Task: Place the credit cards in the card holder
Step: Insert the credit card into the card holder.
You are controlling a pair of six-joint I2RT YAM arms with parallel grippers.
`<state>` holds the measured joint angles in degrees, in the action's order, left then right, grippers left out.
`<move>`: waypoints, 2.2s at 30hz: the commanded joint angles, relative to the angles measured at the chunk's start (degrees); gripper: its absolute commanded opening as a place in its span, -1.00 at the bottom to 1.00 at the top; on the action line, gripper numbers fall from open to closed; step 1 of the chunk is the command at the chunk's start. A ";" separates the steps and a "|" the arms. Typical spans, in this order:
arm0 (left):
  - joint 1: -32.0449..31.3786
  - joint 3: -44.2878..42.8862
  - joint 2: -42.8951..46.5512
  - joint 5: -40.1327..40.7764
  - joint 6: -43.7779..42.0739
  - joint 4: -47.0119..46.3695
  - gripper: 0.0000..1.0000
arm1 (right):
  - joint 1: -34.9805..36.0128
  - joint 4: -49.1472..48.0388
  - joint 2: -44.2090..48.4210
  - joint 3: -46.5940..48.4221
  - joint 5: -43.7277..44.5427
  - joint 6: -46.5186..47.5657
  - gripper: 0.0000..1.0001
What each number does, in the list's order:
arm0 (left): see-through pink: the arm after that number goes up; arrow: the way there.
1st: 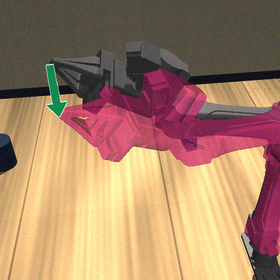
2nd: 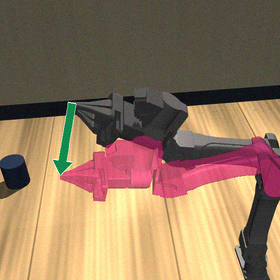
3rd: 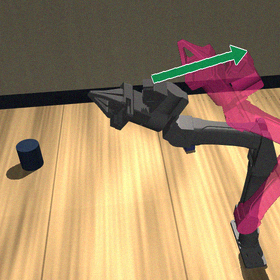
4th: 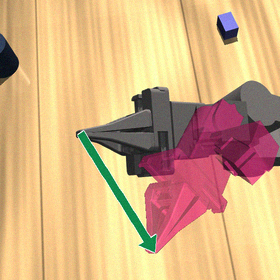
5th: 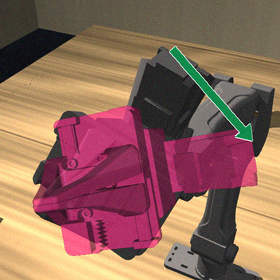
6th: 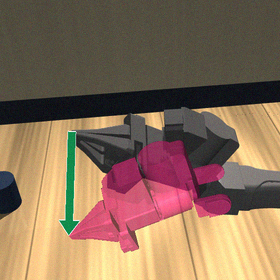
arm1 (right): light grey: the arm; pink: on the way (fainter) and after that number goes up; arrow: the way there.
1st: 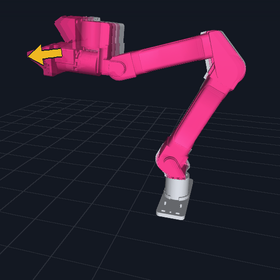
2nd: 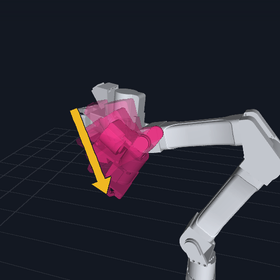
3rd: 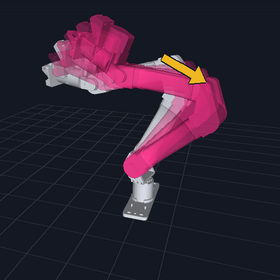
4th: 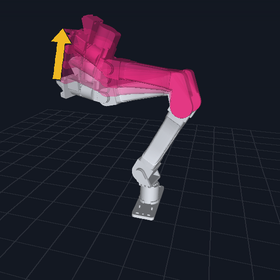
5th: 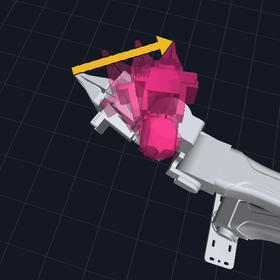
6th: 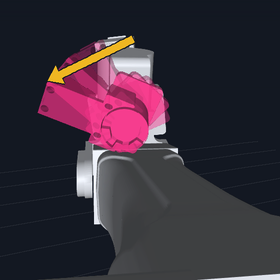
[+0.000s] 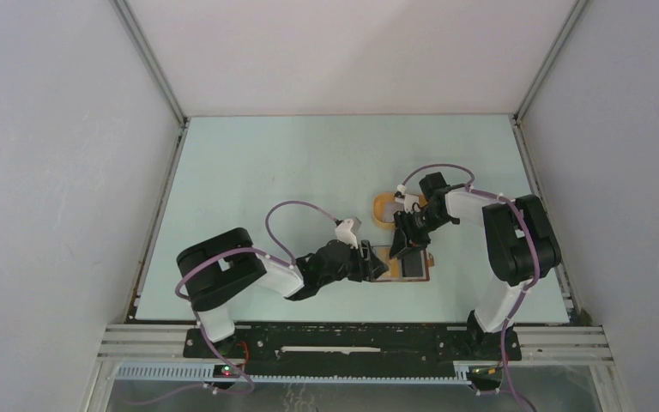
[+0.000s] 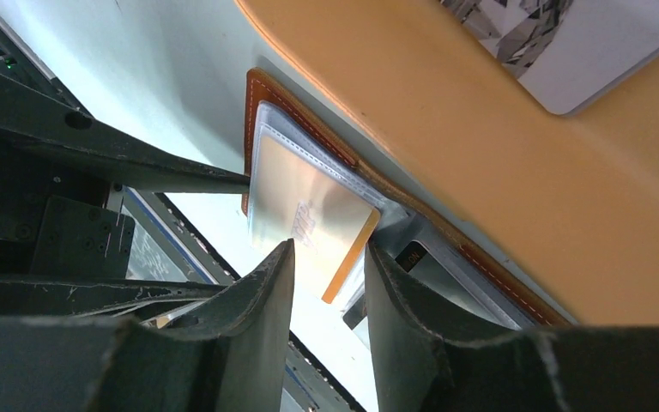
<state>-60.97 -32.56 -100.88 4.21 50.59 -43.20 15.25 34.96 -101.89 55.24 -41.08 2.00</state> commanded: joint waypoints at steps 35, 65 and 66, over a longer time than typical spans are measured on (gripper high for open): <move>-0.03 2.61 7.34 1.80 1.77 -0.05 0.00 | 1.20 3.02 6.00 2.06 -0.05 6.06 -0.45; 0.67 1.01 1.63 -0.66 3.44 -2.77 0.00 | 4.52 3.57 -2.80 4.05 10.08 4.41 -0.79; 0.68 0.86 1.51 -0.85 3.51 -2.83 0.00 | 4.53 3.61 -2.79 4.07 10.09 4.42 -0.79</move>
<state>-60.77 -30.74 -98.80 4.05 53.21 -43.77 19.40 38.79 -103.57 58.28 -34.02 6.09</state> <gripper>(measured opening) 0.499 0.105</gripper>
